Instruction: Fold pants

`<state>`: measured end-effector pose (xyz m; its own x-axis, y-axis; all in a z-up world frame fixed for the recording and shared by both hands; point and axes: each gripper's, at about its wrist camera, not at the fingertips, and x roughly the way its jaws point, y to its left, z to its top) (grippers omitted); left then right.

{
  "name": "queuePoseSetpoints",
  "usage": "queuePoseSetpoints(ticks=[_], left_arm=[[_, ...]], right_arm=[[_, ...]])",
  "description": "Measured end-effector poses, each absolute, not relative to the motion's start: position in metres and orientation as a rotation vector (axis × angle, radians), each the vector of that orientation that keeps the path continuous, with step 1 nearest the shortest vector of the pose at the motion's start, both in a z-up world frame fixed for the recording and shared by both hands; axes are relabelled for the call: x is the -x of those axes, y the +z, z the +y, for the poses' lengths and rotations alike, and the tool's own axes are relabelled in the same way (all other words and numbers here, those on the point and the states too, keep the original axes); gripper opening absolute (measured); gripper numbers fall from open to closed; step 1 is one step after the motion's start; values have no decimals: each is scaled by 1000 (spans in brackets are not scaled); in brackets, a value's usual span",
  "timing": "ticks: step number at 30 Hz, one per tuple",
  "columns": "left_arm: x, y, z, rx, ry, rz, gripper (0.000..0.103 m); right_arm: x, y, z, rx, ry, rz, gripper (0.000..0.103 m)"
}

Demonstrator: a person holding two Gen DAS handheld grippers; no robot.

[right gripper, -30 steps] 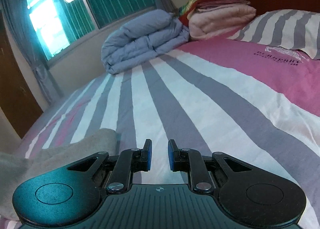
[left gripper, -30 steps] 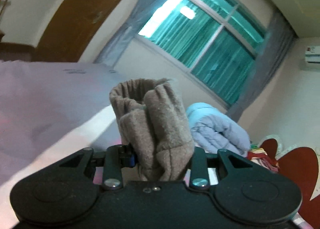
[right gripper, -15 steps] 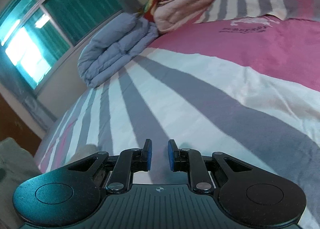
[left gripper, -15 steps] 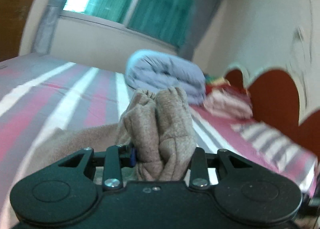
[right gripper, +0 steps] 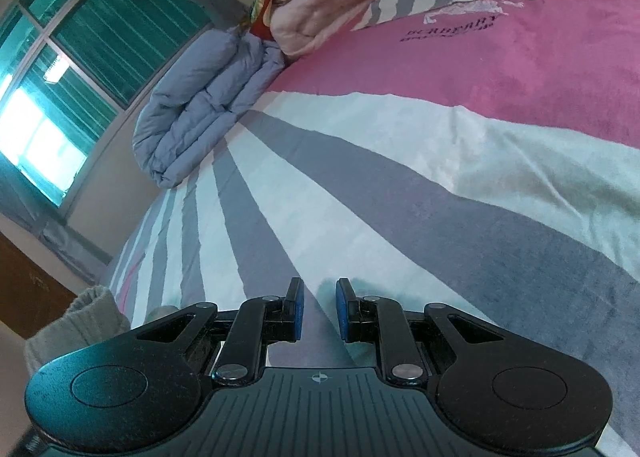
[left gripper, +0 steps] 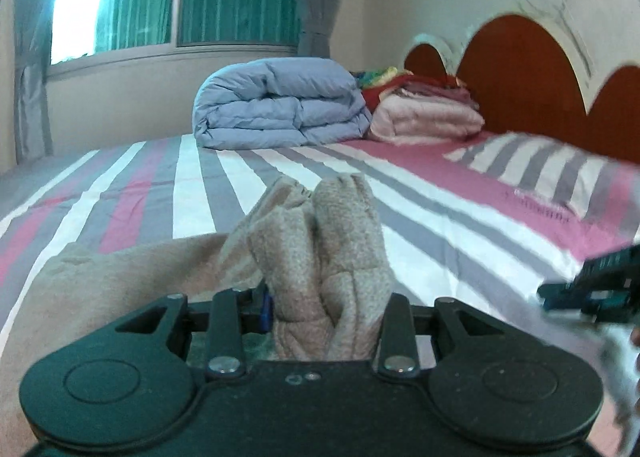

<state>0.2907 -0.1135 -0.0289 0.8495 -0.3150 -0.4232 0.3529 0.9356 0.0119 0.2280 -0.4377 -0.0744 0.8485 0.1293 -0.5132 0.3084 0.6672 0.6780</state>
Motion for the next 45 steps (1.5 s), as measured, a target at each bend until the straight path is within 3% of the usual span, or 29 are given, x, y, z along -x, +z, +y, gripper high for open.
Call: queuePoseSetpoints(ticks=[4, 5, 6, 8, 15, 26, 28, 29, 32, 34, 37, 45], left_arm=[[-288, -44, -131, -210, -361, 460, 32], [-285, -45, -133, -219, -361, 464, 40], [-284, -46, -135, -223, -364, 463, 59], [-277, -43, -134, -196, -398, 446, 86], [-241, -27, -93, -137, -371, 358, 83], [-188, -20, 71, 47, 23, 361, 87], [-177, -25, 78, 47, 30, 362, 87], [-173, -27, 80, 46, 44, 360, 88], [-169, -29, 95, 117, 85, 350, 88], [-171, -31, 106, 161, 116, 346, 89], [-173, -35, 123, 230, 176, 353, 89], [-171, -43, 143, 285, 219, 375, 89]], right_arm=[[-228, -75, -438, -857, -109, 567, 17], [-228, -75, -439, -856, -109, 568, 17], [-228, -75, -439, -857, -110, 569, 17], [-229, -75, -440, -858, -111, 570, 17], [-226, -71, -439, -856, -121, 558, 17], [-215, -38, -388, -800, 272, 443, 20], [-214, -28, -364, -763, 364, 440, 96], [-212, -24, -354, -753, 384, 425, 99], [-215, -16, -327, -735, 465, 431, 96], [-221, -19, -315, -772, 497, 464, 77], [-233, -26, -299, -757, 504, 529, 60], [-279, -45, -271, -746, 395, 712, 59]])
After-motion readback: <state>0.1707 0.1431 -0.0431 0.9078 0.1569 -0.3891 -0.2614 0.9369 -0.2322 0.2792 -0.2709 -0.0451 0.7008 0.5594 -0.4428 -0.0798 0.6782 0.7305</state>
